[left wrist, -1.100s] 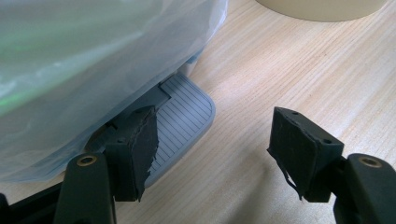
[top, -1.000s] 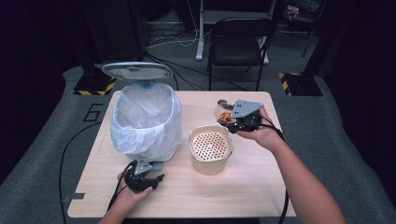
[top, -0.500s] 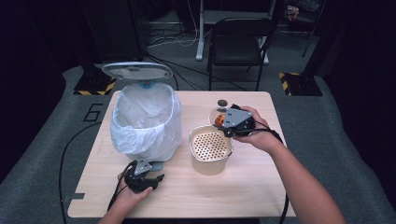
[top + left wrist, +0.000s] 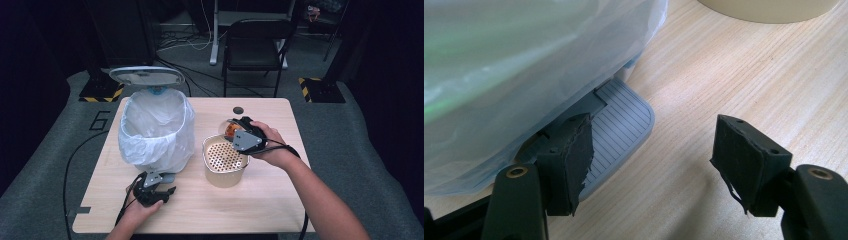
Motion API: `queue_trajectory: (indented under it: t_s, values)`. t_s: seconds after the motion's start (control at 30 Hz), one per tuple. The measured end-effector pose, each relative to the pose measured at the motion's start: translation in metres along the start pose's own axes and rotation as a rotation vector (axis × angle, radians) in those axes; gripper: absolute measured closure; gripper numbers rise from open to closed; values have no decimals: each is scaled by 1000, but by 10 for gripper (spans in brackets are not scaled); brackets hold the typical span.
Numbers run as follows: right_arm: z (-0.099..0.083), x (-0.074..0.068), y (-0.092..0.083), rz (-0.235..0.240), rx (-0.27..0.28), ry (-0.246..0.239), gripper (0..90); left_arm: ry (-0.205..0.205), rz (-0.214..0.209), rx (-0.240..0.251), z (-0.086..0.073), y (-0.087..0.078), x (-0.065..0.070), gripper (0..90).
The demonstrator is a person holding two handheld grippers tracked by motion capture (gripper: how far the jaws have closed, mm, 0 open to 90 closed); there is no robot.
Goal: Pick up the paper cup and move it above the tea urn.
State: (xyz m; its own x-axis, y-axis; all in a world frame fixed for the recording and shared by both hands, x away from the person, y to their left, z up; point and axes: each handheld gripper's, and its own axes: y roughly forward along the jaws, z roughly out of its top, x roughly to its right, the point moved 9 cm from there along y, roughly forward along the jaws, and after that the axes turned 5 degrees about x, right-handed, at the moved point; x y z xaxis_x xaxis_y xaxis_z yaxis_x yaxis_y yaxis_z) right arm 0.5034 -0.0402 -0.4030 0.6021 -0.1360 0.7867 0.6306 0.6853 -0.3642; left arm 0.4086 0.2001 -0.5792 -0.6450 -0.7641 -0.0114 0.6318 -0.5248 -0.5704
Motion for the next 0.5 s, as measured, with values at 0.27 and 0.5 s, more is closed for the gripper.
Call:
queue_trajectory:
  t_s: [0.27,0.5]
  values:
    - [-3,-6,1,-1,-25,-60,444,3,0,3,0,0,0,324]
    - [-6,-12,2,-4,-71,-163,444,4,0,0,0,0,0,324]
